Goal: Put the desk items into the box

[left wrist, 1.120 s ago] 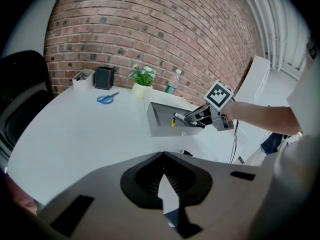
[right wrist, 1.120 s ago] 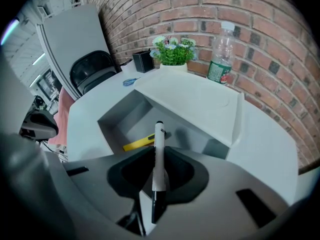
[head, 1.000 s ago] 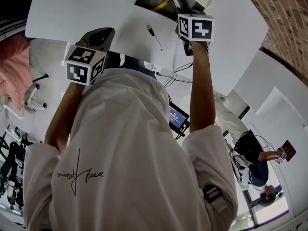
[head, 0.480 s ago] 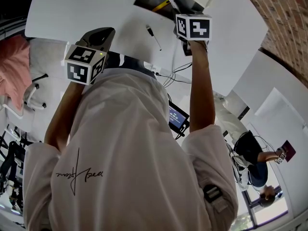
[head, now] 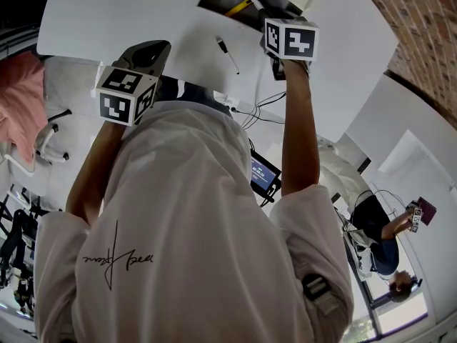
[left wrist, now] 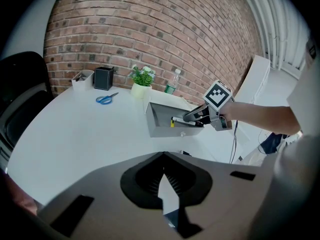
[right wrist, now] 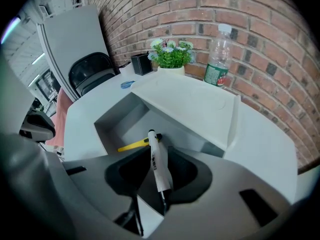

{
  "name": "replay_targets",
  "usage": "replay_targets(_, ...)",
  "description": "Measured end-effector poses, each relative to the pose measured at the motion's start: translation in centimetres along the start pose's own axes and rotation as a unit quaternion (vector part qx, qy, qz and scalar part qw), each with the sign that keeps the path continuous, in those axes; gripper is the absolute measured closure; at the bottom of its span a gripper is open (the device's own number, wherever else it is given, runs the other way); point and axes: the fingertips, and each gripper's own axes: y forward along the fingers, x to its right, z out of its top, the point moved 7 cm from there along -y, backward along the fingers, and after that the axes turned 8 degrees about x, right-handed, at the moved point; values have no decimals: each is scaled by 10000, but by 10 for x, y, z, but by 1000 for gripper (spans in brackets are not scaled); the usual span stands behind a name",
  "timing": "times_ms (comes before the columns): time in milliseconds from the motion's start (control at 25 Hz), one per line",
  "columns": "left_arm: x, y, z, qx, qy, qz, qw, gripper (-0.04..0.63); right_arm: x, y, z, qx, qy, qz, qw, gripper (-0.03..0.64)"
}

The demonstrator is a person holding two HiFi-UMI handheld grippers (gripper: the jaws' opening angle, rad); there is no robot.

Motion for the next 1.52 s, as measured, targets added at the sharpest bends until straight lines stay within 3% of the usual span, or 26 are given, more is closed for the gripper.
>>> replay_targets(640,7,0,1,22,74,-60,10000,591,4,-18,4,402,219,-74,9989,520)
replay_targets(1520,40,12,9,59,353,-274,9990,591,-12,-63,-17,735,328,265,9964,561)
